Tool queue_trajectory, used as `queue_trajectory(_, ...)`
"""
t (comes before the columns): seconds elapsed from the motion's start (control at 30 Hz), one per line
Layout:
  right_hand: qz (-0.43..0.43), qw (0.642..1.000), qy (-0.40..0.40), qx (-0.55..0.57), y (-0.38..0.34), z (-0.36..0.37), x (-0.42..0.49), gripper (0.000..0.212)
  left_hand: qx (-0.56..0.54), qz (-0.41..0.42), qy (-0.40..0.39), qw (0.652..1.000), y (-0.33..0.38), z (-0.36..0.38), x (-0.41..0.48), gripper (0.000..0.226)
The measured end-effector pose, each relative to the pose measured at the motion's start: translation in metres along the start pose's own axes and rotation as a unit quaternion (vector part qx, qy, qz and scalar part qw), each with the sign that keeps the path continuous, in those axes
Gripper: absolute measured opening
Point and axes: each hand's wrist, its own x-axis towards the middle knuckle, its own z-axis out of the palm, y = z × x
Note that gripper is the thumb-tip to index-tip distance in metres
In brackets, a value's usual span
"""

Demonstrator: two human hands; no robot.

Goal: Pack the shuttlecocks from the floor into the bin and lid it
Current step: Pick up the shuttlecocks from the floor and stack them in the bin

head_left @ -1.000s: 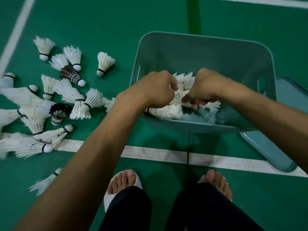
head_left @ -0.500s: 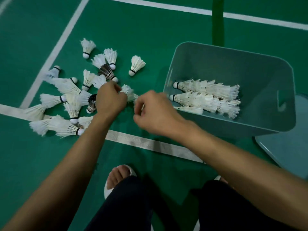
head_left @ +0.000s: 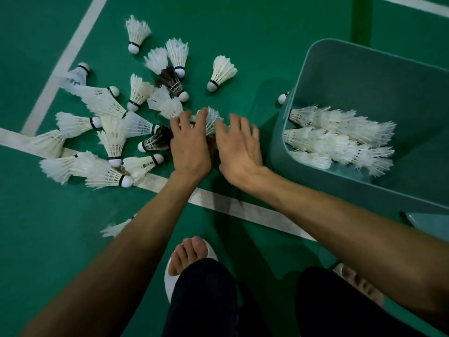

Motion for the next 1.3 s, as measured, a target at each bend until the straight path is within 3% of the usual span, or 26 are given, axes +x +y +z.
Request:
queue_trajectory(0.13, 0.0, 1.0, -0.006, -0.023, -0.001, 0.002, 0.008, 0.053, -0.056, -0.03, 0.062, 0.996, -0.007, 0.0, -0.01, 0.05)
queue_trajectory(0.3, 0.008, 0.998, 0.021, 0.059, 0.005, -0.004, 0.0, 0.04, -0.152, -0.103, 0.074, 0.98, -0.012, -0.003, -0.022, 0.05)
queue_trajectory(0.5, 0.009, 0.97, 0.103, 0.222, 0.001, -0.016, -0.01, 0.007, -0.34, -0.197, 0.108, 0.913, 0.009, -0.022, -0.039, 0.056)
queue_trajectory(0.73, 0.013, 0.947, 0.145, 0.287, -0.002, -0.056, -0.011, 0.006, -0.37, -0.213, 0.146, 0.892, 0.015, -0.05, -0.028, 0.046)
queue_trajectory(0.83, 0.024, 0.936, 0.158, 0.314, 0.004, -0.061, -0.013, 0.007, -0.364, -0.19, 0.178, 0.894, 0.022, -0.064, -0.025, 0.045)
queue_trajectory(0.97, 0.027, 0.9, 0.214, 0.38, 0.013, -0.085, -0.016, 0.011, -0.434, -0.122, 0.21, 0.868, 0.04, -0.09, -0.02, 0.03)
queue_trajectory(1.1, 0.076, 0.826, 0.294, 0.475, 0.046, -0.128, -0.024, 0.008, -0.493, -0.023, 0.166, 0.854, 0.078, -0.121, -0.013, 0.026)
queue_trajectory(1.3, 0.215, 0.733, 0.285, 0.58, 0.143, -0.147, -0.044, 0.013, -0.465, 0.127, 0.072, 0.873, 0.159, -0.122, -0.005, 0.016)
